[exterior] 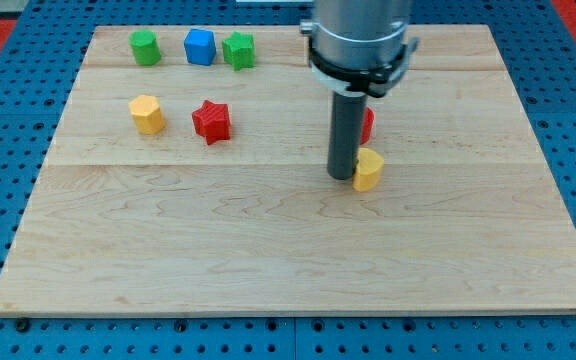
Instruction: Place the arm left to the red star
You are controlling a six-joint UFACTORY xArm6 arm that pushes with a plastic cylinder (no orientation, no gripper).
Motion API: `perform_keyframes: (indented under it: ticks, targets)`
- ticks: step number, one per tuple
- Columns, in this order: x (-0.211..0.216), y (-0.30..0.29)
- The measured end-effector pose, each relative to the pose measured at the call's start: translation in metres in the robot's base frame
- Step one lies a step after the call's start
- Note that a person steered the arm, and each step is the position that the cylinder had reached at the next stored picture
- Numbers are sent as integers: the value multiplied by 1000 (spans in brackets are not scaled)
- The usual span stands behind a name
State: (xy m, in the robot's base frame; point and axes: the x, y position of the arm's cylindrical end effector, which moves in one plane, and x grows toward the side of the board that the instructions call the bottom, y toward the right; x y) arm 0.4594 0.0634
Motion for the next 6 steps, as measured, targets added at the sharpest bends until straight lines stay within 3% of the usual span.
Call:
perform_keyframes:
  ticks: [1,2,3,6]
  targets:
    - [17,-3]
    - [14,-75]
    - [-32,-182]
    - [-63,-200]
